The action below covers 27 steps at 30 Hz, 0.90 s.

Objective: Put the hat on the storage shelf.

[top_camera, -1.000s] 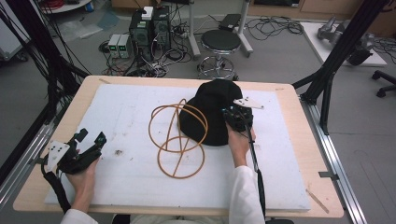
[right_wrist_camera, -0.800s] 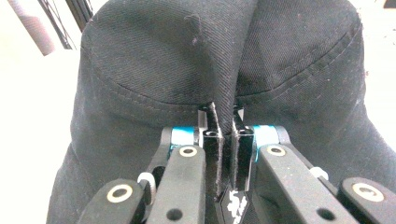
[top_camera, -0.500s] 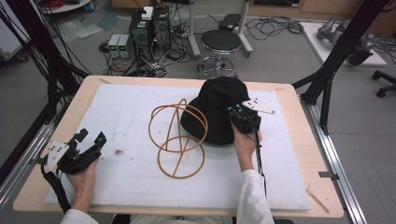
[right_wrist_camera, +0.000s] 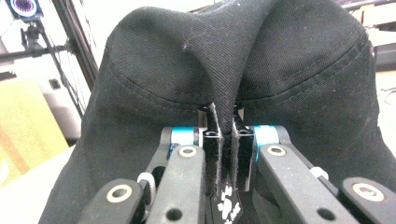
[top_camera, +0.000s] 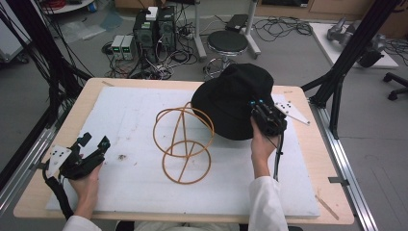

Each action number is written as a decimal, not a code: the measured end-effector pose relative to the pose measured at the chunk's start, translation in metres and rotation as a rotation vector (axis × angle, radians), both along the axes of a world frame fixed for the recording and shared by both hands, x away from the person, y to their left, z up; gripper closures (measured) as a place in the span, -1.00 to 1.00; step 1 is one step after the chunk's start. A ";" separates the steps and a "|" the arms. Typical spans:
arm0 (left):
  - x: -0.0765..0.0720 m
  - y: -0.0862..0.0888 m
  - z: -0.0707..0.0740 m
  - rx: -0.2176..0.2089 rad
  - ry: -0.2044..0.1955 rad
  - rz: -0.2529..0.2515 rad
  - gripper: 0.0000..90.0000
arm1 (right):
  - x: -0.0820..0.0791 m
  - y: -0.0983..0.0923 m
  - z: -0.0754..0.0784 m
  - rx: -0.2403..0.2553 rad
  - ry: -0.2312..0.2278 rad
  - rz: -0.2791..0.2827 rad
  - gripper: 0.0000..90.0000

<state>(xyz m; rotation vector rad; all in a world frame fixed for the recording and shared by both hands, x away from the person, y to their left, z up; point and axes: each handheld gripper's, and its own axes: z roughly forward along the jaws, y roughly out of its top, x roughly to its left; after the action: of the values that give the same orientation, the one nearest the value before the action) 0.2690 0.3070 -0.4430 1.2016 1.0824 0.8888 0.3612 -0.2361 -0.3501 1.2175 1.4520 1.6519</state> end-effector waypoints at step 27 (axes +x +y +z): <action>0.002 -0.001 0.000 -0.015 0.005 -0.005 -0.37 | -0.038 0.002 0.071 0.063 -0.299 0.073 0.92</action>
<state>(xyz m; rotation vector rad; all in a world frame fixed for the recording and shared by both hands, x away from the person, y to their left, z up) 0.2706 0.3062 -0.4434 1.1938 1.0881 0.8732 0.3229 -0.2342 -0.2794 0.9113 1.2792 1.8502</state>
